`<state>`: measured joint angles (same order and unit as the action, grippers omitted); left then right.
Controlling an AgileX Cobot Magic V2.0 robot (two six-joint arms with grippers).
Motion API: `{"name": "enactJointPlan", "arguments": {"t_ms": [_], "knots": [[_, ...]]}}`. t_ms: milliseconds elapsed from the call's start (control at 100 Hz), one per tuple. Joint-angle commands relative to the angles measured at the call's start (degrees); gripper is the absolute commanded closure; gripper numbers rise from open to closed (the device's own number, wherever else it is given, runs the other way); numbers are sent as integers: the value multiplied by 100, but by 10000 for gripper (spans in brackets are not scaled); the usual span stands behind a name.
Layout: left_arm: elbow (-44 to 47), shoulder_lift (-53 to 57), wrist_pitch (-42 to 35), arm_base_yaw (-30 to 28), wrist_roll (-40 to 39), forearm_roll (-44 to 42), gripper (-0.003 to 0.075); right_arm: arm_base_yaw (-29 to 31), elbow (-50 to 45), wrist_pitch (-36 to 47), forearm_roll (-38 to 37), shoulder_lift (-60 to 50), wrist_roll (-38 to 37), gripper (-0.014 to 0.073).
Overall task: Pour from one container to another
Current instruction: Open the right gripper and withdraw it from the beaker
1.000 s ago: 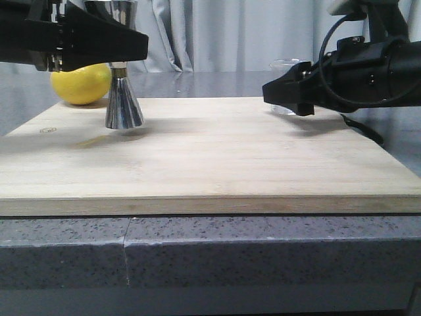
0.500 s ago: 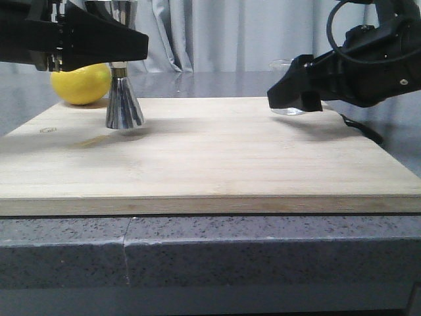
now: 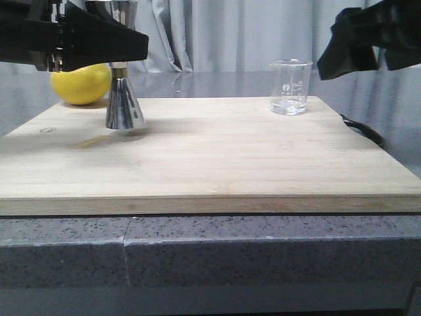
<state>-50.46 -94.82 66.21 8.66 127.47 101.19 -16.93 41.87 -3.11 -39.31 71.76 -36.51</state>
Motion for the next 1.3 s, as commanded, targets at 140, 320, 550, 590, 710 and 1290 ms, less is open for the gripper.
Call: {"name": "enactJointPlan", "arguments": {"t_ms": [140, 320, 550, 590, 710, 1290], "knots": [[-168, 263, 513, 44, -33, 560, 447, -6, 72, -586, 241, -1011, -34, 6], [-168, 263, 513, 44, -33, 560, 447, -6, -188, -586, 241, -1788, -34, 7], [-168, 263, 513, 44, -33, 560, 447, -6, -453, -734, 241, -2358, -34, 7], [-168, 263, 513, 44, -33, 560, 447, -6, -468, -809, 241, -2408, -34, 7], [-168, 263, 513, 44, -33, 560, 447, -6, -468, -952, 241, -2455, -23, 7], [-493, 74, 534, 44, -19, 560, 447, -6, -468, -952, 261, -2455, -23, 7]]}}
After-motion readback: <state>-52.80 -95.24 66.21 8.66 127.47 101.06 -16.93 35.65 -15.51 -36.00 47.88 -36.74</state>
